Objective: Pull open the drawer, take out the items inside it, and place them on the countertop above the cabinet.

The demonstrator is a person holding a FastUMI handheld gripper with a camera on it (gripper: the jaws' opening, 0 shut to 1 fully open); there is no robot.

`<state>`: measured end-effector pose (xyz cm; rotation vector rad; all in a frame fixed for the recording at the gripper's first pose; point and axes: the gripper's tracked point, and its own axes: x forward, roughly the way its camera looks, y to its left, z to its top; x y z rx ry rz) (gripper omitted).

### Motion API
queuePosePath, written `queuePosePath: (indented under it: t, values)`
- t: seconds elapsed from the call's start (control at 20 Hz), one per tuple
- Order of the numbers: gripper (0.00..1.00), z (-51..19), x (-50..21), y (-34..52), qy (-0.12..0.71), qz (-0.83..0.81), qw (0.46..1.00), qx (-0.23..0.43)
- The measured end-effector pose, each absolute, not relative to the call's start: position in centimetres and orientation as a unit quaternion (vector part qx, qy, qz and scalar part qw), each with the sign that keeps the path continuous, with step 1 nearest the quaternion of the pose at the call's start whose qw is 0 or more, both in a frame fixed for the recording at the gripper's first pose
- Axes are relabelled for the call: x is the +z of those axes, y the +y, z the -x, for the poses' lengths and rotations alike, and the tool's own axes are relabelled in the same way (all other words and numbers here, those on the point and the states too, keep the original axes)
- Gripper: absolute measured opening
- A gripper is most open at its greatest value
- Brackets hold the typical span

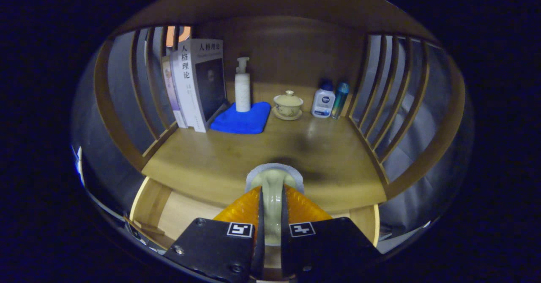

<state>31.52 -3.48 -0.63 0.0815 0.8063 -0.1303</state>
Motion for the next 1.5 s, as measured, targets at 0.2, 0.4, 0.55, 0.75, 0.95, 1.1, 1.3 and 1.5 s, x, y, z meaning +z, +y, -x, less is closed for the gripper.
queuePosePath:
  t: [0.2, 0.4, 0.55, 0.75, 0.95, 1.1, 1.3, 1.5]
  values:
    - [0.19, -35.3, -0.8, -3.5, 0.380, -0.046, 0.921, -0.066]
    - [0.19, -37.4, -2.4, -3.2, 0.382, -0.062, 0.919, -0.074]
    - [0.18, -38.6, -3.3, -3.2, 0.376, -0.070, 0.921, -0.074]
    - [0.19, -39.5, -4.0, -3.4, 0.360, -0.095, 0.925, -0.073]
    - [0.21, -39.5, -4.3, -3.4, 0.351, -0.078, 0.931, -0.065]
    - [0.46, -39.7, -3.9, -2.3, 0.339, -0.087, 0.936, -0.037]
    - [0.79, -39.5, -3.7, -2.3, 0.324, -0.080, 0.942, -0.038]
    - [0.79, -38.9, -3.2, -2.1, 0.317, -0.079, 0.944, -0.033]
